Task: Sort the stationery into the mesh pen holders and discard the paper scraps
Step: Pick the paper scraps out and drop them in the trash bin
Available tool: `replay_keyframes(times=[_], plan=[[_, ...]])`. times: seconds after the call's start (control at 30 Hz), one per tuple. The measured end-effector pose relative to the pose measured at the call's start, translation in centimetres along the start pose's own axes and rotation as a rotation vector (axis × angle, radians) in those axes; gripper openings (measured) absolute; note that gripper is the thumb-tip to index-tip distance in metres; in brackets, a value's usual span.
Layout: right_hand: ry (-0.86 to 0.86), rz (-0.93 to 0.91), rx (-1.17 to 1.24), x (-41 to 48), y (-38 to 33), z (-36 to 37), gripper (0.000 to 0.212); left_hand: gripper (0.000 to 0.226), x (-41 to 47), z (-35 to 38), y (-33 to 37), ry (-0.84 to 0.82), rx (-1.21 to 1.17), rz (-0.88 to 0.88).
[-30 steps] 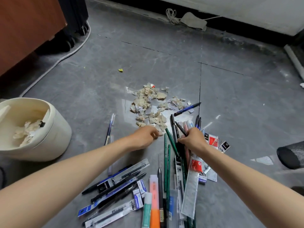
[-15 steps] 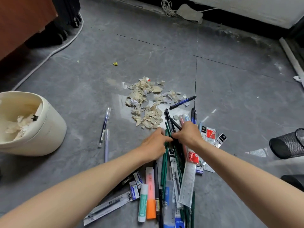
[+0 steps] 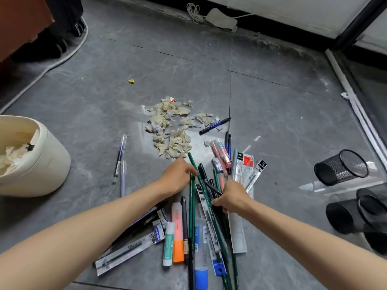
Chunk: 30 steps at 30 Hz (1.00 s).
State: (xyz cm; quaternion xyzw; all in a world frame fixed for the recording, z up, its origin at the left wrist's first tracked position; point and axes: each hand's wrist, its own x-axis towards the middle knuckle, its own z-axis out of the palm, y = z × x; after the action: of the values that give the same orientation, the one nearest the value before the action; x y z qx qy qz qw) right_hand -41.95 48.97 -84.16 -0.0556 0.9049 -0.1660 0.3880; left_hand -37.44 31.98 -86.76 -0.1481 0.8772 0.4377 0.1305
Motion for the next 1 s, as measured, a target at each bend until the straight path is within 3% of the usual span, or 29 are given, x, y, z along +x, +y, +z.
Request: replay_keyframes(times=[0.13, 0.37, 0.43, 0.6, 0.7, 0.87, 1.0], plan=[[-0.168, 0.092, 0.022, -1.2, 1.1, 0.4, 0.019, 0.064, 0.8, 1.1, 0.8, 0.034, 0.002, 0.009], [-0.258, 0.092, 0.064, -1.9, 1.7, -2.9, 0.023, 0.079, 1.6, 1.7, 2.5, -0.001, 0.153, -0.061], [-0.232, 0.097, 0.082, -1.6, 2.1, -4.1, 0.019, 0.075, 1.9, 1.5, 2.8, -0.052, 0.189, -0.063], [0.118, 0.05, 0.079, -0.2, 2.7, -4.9, 0.01, 0.053, 2.1, 1.4, 4.2, -0.125, 0.168, 0.008], [0.046, 0.011, 0.075, 0.0, 2.7, -3.9, 0.031, 0.049, 1.3, 1.8, 4.5, -0.179, 0.057, 0.059], [-0.146, -0.011, -0.077, 0.4, 3.0, -2.8, 0.016, 0.053, 1.8, 1.5, 3.6, -0.004, 0.022, 0.091], [-0.051, -0.029, -0.022, 0.7, 3.1, -3.6, 0.021, 0.068, 3.5, 1.5, 3.5, 0.019, 0.177, 0.146]])
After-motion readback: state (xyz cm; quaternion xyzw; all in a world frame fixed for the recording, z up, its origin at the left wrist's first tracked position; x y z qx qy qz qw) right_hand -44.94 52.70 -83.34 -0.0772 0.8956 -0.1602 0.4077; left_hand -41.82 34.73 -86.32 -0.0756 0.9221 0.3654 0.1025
